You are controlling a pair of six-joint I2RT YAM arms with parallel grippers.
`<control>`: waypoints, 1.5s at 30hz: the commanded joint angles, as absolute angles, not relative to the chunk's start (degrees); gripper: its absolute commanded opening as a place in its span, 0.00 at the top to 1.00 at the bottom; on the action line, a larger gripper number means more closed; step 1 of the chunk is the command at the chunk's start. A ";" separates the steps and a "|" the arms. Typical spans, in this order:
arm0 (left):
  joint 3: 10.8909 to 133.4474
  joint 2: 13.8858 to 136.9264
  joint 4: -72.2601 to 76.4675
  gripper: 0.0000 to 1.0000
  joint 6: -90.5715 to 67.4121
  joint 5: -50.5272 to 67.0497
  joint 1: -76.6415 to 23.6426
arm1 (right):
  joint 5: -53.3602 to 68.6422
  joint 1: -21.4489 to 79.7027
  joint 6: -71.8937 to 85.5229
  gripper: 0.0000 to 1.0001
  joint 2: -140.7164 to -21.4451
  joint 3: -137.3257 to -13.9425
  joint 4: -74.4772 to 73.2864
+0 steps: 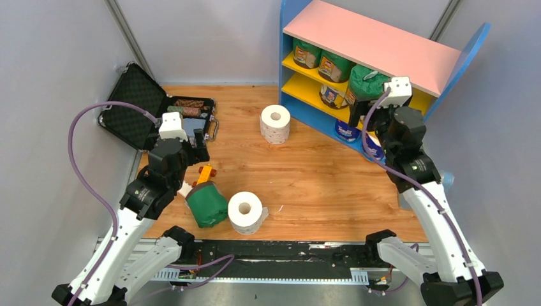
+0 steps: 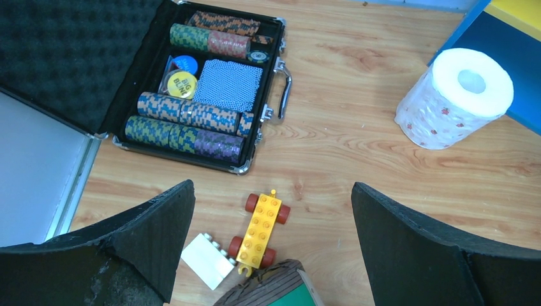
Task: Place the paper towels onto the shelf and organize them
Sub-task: Place the paper towel on the shelf.
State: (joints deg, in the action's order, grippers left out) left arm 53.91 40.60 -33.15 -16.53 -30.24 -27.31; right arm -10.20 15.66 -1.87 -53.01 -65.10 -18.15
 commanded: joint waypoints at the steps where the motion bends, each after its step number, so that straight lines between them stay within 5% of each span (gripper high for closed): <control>1: 53.79 39.83 -31.18 0.00 -15.91 -31.34 -26.94 | -12.92 15.53 3.16 0.08 -53.70 -62.21 -9.04; 21: 53.78 39.86 -31.20 0.00 -16.02 -30.64 -26.89 | -7.79 6.23 3.84 0.26 -64.98 -62.23 6.48; 45: 53.70 39.85 -31.21 0.00 -16.17 -30.55 -26.72 | -6.66 5.70 2.97 0.28 -73.66 -54.66 26.90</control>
State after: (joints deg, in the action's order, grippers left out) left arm 53.91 40.14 -33.15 -16.53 -30.28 -27.20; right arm -6.35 6.44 3.03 -71.46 -55.72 22.87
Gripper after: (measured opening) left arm 0.999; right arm 0.723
